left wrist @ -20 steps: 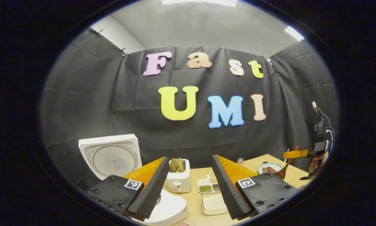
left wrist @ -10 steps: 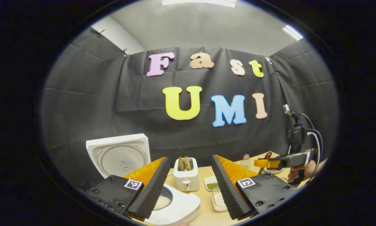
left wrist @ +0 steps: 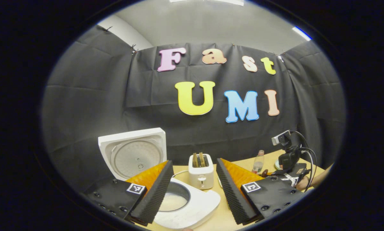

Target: Close the left gripper, press the button to open the rice cooker; take a wooden spoon from the chopstick holder with the right hand, scoop a spoonful of rice and pour it into the rice cooker, then put the wooden spoon back into the chopstick holder.

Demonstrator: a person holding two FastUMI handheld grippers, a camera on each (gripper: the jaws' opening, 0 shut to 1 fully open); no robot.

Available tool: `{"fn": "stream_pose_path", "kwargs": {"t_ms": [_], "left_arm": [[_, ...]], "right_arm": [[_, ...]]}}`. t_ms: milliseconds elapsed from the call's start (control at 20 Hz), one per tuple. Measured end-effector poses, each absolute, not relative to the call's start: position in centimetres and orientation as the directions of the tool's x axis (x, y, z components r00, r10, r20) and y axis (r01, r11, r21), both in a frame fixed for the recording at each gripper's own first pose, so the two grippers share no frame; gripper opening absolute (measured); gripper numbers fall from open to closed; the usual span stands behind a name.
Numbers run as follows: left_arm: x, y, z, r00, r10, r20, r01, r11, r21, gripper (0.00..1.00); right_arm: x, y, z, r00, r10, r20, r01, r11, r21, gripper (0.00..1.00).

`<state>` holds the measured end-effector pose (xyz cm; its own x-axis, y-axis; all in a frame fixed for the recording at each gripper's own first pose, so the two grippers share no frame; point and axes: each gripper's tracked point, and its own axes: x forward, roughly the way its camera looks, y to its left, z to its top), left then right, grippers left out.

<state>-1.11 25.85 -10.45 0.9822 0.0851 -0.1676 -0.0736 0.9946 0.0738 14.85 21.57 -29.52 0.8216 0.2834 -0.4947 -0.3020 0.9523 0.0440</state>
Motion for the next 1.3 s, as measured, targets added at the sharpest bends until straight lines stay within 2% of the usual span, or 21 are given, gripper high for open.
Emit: {"fn": "stream_pose_path", "kwargs": {"t_ms": [100, 300, 400, 550, 600, 700, 900, 950, 1000, 1100, 1150, 1300], "left_arm": [[-1.1, 26.6, -10.8, 0.98, 0.094, -0.175, -0.083, 0.994, 0.072, 0.94], [-1.2, 27.8, -11.7, 0.976, 0.113, -0.188, -0.105, 0.993, 0.05, 0.94], [-1.3, 28.3, -11.8, 0.974, 0.123, -0.19, -0.116, 0.992, 0.047, 0.98], [-1.4, 28.5, -11.6, 0.974, 0.125, -0.187, -0.117, 0.992, 0.049, 0.98], [-1.3, 28.4, -11.6, 0.976, 0.118, -0.185, -0.112, 0.993, 0.045, 0.98], [-1.1, 27.9, -11.6, 0.979, 0.1, -0.179, -0.095, 0.995, 0.033, 0.91], [-0.9, 27.5, -11.7, 0.981, 0.087, -0.176, -0.082, 0.996, 0.033, 0.94], [-0.9, 27.3, -11.5, 0.981, 0.083, -0.174, -0.078, 0.996, 0.037, 0.98], [-0.9, 27.1, -11.5, 0.982, 0.077, -0.172, -0.072, 0.997, 0.04, 0.94], [-1.0, 26.7, -11.5, 0.983, 0.07, -0.171, -0.063, 0.997, 0.046, 0.91], [-1.1, 26.8, -11.5, 0.983, 0.073, -0.171, -0.064, 0.996, 0.057, 0.94], [-1.4, 26.6, -11.8, 0.982, 0.072, -0.174, -0.061, 0.996, 0.068, 0.94]], "right_arm": [[14.5, 22.7, -29.7, 0.804, 0.312, -0.505, -0.283, 0.949, 0.137, 0.1], [14.8, 24.3, -29.8, 0.772, 0.378, -0.51, -0.194, 0.905, 0.378, 0.1], [15.1, 23.9, -29.8, 0.76, 0.404, -0.51, -0.139, 0.866, 0.48, 0.1], [15.9, 22.3, -29.8, 0.761, 0.426, -0.49, -0.027, 0.775, 0.631, 0.1], [16.1, 21.4, -29.5, 0.772, 0.421, -0.477, 0.002, 0.748, 0.664, 0.1], [16.4, 19.8, -28.4, 0.797, 0.405, -0.447, 0.028, 0.716, 0.698, 0.1], [16.4, 17.7, -25.0, 0.835, 0.398, -0.381, 0.037, 0.65, 0.759, 0.1], [16.4, 17.2, -24.1, 0.844, 0.396, -0.363, 0.035, 0.633, 0.773, 0.1], [16.3, 16.8, -23.1, 0.851, 0.396, -0.344, 0.033, 0.614, 0.789, 0.1], [16.1, 16.3, -21.2, 0.865, 0.402, -0.3, 0.038, 0.543, 0.839, 0.1], [16.1, 16.1, -20.3, 0.871, 0.407, -0.276, 0.04, 0.501, 0.865, 0.1], [16.1, 15.8, -17.5, 0.885, 0.416, -0.211, 0.037, 0.389, 0.921, 0.1]]}}
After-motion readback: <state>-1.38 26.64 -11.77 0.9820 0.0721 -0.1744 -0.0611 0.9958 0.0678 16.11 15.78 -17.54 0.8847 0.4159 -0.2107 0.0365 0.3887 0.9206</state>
